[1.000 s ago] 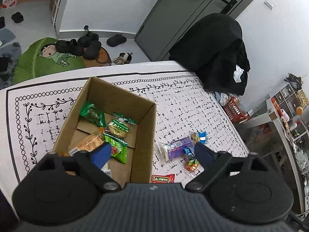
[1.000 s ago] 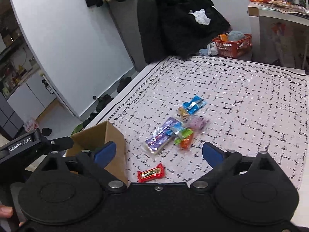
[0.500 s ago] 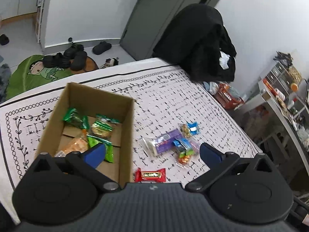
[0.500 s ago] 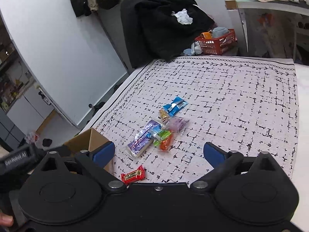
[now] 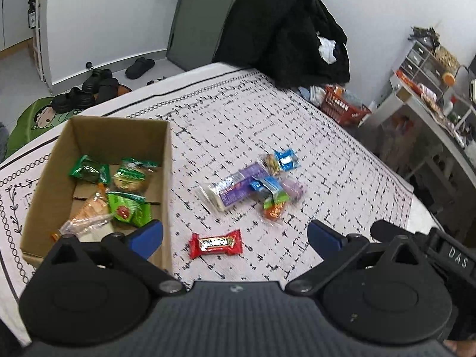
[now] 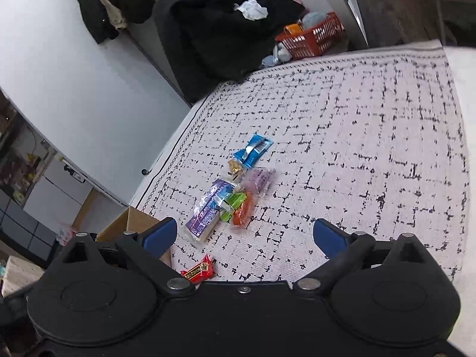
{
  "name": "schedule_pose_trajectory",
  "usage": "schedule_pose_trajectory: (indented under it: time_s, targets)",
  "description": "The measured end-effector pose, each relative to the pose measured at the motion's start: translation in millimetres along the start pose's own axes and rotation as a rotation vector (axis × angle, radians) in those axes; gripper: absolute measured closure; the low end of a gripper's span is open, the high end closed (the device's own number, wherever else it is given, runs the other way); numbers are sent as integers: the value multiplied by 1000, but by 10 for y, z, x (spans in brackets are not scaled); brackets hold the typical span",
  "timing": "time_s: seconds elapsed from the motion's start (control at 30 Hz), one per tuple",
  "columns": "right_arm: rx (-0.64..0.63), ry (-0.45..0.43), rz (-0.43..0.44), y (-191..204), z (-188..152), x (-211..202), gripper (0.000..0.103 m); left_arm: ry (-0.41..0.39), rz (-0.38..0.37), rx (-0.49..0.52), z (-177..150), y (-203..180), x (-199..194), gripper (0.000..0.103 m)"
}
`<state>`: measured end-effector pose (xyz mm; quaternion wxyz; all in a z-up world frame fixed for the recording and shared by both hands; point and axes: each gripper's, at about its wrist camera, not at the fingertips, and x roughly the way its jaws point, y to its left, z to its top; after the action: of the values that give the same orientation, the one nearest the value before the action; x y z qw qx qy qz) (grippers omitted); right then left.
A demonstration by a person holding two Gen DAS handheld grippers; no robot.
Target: Organize snacks
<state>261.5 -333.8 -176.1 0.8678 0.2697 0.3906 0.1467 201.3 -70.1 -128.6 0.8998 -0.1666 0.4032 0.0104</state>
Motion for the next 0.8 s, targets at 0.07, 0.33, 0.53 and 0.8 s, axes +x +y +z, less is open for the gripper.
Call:
schedule_pose_trajectory:
  time_s: [0.07,0.33,0.53,0.8]
  targets:
    - [13,3,17,-36,10,36,4,3,3,21,-32,-70,41,0]
    - [64,22,53,-192,48,237,5,34,10,94,-173,-266,224,3]
    - [106,46,89,-316,83,381,5,67,36,168,-250,-353,416,11]
    - [153,81,118,-480,127,575,6,123,85,259,-328,-461,704,42]
